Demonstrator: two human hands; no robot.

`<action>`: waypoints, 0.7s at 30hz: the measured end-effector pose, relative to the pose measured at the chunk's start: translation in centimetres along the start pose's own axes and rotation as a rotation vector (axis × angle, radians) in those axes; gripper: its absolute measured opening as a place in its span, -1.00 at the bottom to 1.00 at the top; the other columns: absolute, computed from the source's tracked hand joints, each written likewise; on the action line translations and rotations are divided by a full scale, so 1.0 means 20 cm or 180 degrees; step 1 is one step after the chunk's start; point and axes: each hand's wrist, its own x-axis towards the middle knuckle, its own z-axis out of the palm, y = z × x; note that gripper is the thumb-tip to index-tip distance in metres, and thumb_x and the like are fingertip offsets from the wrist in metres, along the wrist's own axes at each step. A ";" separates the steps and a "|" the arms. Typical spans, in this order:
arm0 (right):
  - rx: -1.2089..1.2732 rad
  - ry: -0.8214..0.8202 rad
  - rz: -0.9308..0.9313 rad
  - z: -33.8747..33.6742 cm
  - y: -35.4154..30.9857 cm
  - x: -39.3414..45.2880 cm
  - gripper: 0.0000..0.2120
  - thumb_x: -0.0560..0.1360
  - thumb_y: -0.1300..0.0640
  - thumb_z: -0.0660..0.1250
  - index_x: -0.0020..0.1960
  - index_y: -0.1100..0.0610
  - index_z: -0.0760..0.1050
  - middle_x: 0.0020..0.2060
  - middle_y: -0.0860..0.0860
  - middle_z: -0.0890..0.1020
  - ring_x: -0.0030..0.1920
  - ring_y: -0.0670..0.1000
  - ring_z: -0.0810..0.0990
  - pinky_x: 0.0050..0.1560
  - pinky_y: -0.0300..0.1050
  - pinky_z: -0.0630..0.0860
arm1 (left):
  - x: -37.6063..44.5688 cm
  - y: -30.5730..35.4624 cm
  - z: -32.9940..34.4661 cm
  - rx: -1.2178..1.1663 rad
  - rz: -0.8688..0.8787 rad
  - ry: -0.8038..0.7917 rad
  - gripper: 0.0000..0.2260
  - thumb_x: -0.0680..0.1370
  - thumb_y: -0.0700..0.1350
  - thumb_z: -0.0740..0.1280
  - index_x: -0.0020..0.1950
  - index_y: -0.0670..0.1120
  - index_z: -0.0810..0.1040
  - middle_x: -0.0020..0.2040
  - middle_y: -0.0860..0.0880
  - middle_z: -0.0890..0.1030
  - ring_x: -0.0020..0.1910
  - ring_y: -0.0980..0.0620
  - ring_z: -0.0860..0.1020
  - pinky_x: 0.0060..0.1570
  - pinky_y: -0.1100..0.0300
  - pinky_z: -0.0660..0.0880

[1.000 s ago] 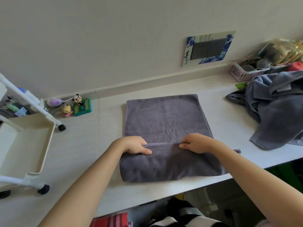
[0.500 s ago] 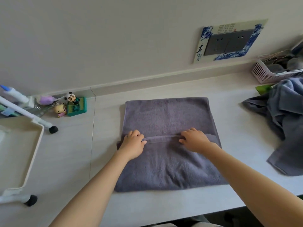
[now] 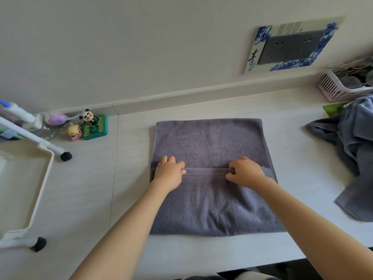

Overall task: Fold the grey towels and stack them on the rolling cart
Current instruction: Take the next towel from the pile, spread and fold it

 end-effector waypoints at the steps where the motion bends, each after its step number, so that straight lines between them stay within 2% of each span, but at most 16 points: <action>1: 0.0033 -0.0097 0.0003 0.00 0.01 0.00 -0.71 0.46 0.03 0.25 -0.37 0.06 0.26 -0.41 -0.06 0.36 -0.02 0.01 0.37 -0.30 -0.16 0.32 | 0.00 0.00 0.01 -0.0002 -0.0010 -0.0056 -0.74 0.64 0.04 0.09 0.19 -0.05 0.45 0.19 -0.14 0.40 0.19 -0.15 0.31 0.15 0.02 0.31; 5: 0.0010 -0.0249 0.0027 0.00 0.01 0.01 -0.68 0.45 0.04 0.26 -0.40 0.06 0.22 -0.43 -0.05 0.36 -0.05 -0.01 0.30 -0.26 -0.15 0.33 | 0.00 0.01 0.02 -0.0023 -0.0134 -0.0092 -0.72 0.63 0.06 0.10 0.20 -0.04 0.47 0.20 -0.15 0.39 0.22 -0.15 0.29 0.19 0.04 0.29; 7: 0.0032 -0.0243 0.0049 0.00 0.01 0.01 -0.68 0.45 0.05 0.27 -0.40 0.06 0.22 -0.43 -0.05 0.35 -0.05 -0.01 0.30 -0.26 -0.15 0.31 | -0.01 0.03 0.03 -0.0049 -0.0239 0.0076 -0.73 0.62 0.07 0.15 0.18 -0.05 0.48 0.18 -0.14 0.41 0.21 -0.15 0.31 0.16 0.04 0.31; 10: -0.0125 -0.0154 0.0073 0.00 0.02 0.00 -0.74 0.46 0.01 0.26 -0.33 0.06 0.31 -0.38 -0.07 0.39 0.05 0.03 0.37 -0.16 -0.14 0.31 | -0.05 0.08 0.07 -0.0101 -0.0307 0.1056 -0.73 0.43 0.02 0.43 0.03 -0.09 0.57 0.06 -0.16 0.52 0.10 -0.19 0.45 0.11 -0.05 0.42; 11: -0.0252 -0.0061 0.0073 0.01 0.03 -0.01 -0.78 0.48 -0.04 0.25 -0.25 0.06 0.37 -0.32 -0.07 0.44 0.11 0.05 0.39 -0.08 -0.12 0.33 | -0.07 0.10 0.11 -0.0239 -0.0166 0.1310 -0.71 0.41 0.01 0.42 0.06 -0.09 0.58 0.10 -0.18 0.54 0.14 -0.21 0.46 0.18 -0.11 0.41; 12: -0.0384 0.0017 0.0086 0.00 0.05 -0.02 -0.77 0.49 -0.12 0.24 -0.15 0.05 0.42 -0.23 -0.05 0.52 0.15 0.06 0.41 0.02 -0.08 0.35 | -0.11 0.12 0.16 -0.0416 0.0058 0.1446 -0.67 0.45 0.02 0.33 0.16 -0.08 0.57 0.21 -0.20 0.52 0.24 -0.21 0.42 0.27 -0.14 0.33; 14: -0.0578 0.0060 0.0231 0.00 0.10 -0.05 -0.62 0.47 -0.30 0.20 -0.03 0.01 0.44 -0.07 -0.02 0.60 0.14 0.08 0.48 0.12 -0.04 0.33 | -0.16 0.17 0.26 -0.0483 0.0432 0.1239 -0.56 0.54 0.08 0.13 0.37 -0.03 0.44 0.42 -0.19 0.38 0.41 -0.19 0.30 0.39 -0.14 0.15; 17: -0.0487 -0.0136 0.0493 -0.02 0.20 -0.10 -0.48 0.34 -0.47 0.19 -0.12 -0.01 0.36 -0.10 -0.04 0.59 -0.05 0.05 0.54 -0.11 -0.12 0.37 | -0.19 0.20 0.31 -0.0271 0.0328 0.0727 -0.48 0.57 0.17 -0.07 0.52 0.07 0.12 0.53 -0.10 0.16 0.51 -0.18 0.13 0.44 -0.13 -0.07; 19: -0.0227 -0.0325 0.0719 -0.04 0.27 -0.14 -0.45 0.27 -0.48 0.27 -0.14 -0.01 0.34 -0.14 -0.06 0.55 -0.13 0.02 0.48 -0.20 -0.14 0.37 | -0.18 0.20 0.31 -0.0197 0.0245 0.0602 -0.46 0.53 0.22 -0.23 0.51 0.14 -0.15 0.57 -0.05 -0.06 0.54 -0.13 -0.10 0.45 -0.10 -0.25; 21: -0.0113 -0.0401 0.0869 -0.06 0.34 -0.17 -0.47 0.26 -0.44 0.34 -0.09 -0.04 0.33 -0.12 -0.06 0.51 -0.11 0.01 0.45 -0.21 -0.14 0.36 | -0.18 0.20 0.32 -0.0078 0.0206 0.0578 -0.45 0.50 0.23 -0.31 0.48 0.14 -0.25 0.57 -0.03 -0.14 0.54 -0.12 -0.17 0.43 -0.09 -0.31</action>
